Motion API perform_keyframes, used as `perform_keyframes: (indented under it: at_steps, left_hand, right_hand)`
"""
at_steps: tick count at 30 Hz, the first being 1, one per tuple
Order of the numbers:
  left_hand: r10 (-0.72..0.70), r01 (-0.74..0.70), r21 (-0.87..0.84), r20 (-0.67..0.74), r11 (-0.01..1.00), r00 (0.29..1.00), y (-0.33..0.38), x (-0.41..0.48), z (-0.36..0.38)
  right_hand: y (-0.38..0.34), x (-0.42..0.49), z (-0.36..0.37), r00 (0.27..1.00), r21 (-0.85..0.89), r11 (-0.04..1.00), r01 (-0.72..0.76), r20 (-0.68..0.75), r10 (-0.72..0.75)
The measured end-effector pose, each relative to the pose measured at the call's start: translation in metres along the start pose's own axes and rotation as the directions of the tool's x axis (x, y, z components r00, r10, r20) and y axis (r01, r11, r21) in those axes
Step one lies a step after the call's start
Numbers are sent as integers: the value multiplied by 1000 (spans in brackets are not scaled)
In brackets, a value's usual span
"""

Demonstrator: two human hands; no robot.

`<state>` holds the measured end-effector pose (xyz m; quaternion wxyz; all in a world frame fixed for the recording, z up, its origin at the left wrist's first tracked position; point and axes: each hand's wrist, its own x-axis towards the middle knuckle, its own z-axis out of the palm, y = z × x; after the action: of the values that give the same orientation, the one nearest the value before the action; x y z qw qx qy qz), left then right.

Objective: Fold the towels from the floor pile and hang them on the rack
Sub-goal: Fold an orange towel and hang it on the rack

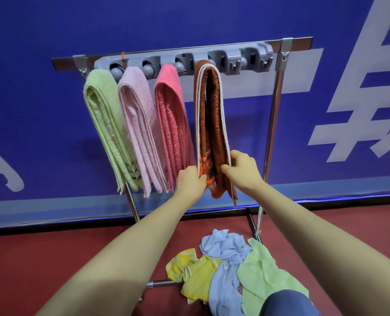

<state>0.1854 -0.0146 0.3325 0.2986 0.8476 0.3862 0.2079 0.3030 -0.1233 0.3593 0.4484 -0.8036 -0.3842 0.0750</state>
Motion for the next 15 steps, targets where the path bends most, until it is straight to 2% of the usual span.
perform_keyframes:
  at_steps: [6,11,15]
  left_hand:
    - [-24,22,57,31,998,999,-11,4,5]
    - [-14,17,131,-25,991,1000,-11,0,7]
    - [-125,136,100,-107,986,986,-13,-6,0]
  right_hand:
    - [-7,6,2,999,19,1000,20,-27,-20]
    - [-6,4,6,1000,19,1000,10,-30,-9]
    - [-6,4,2,996,2,1000,-30,-80,30]
